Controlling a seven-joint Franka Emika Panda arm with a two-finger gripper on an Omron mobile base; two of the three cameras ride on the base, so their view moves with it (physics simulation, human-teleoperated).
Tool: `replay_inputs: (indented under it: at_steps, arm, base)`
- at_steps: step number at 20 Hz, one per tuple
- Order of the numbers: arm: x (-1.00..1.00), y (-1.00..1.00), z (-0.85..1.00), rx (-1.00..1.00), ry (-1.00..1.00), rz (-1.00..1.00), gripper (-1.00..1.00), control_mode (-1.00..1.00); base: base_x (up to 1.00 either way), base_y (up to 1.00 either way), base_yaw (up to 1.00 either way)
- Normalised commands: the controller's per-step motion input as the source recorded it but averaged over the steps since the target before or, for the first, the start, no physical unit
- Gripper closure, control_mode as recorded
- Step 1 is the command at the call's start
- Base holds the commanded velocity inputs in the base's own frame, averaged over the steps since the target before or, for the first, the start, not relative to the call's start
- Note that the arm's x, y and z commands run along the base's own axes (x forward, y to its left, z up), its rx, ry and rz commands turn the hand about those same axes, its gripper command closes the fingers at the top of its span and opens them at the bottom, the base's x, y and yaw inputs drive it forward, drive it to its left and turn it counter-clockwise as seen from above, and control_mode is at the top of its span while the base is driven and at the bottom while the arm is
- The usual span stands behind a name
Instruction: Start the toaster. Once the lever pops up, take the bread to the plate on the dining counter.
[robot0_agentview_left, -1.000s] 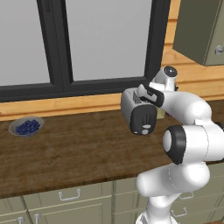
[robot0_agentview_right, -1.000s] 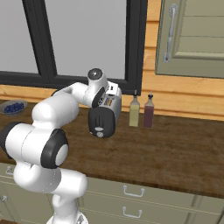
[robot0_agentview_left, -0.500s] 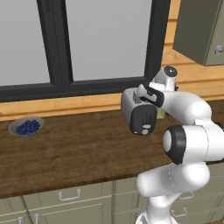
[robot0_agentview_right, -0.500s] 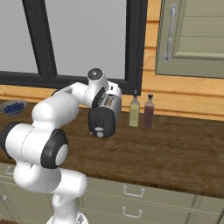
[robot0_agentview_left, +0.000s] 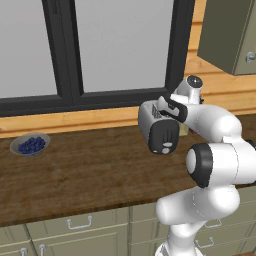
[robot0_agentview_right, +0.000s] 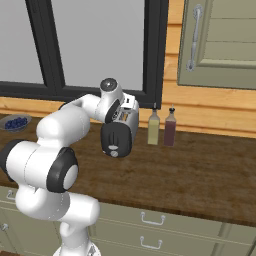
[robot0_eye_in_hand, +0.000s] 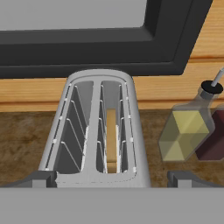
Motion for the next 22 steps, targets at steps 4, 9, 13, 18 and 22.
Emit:
replay_inputs:
  at_steps: [4, 9, 13, 18, 22]
  arm:
    - [0.0, 0.0, 0.0, 0.0, 0.0, 0.0, -1.0, -1.0]
    - [0.0, 0.0, 0.0, 0.0, 0.0, 0.0, -1.0, -1.0]
    - [0.0, 0.0, 0.0, 0.0, 0.0, 0.0, -1.0, -1.0]
    - [0.0, 0.0, 0.0, 0.0, 0.0, 0.0, -1.0, -1.0]
    - [0.0, 0.0, 0.0, 0.0, 0.0, 0.0, -1.0, -1.0]
  base:
    - [0.0, 0.0, 0.0]
    - [0.0, 0.0, 0.0]
    - [0.0, 0.0, 0.0]
    - [0.0, 0.0, 0.0]
    - [0.0, 0.0, 0.0]
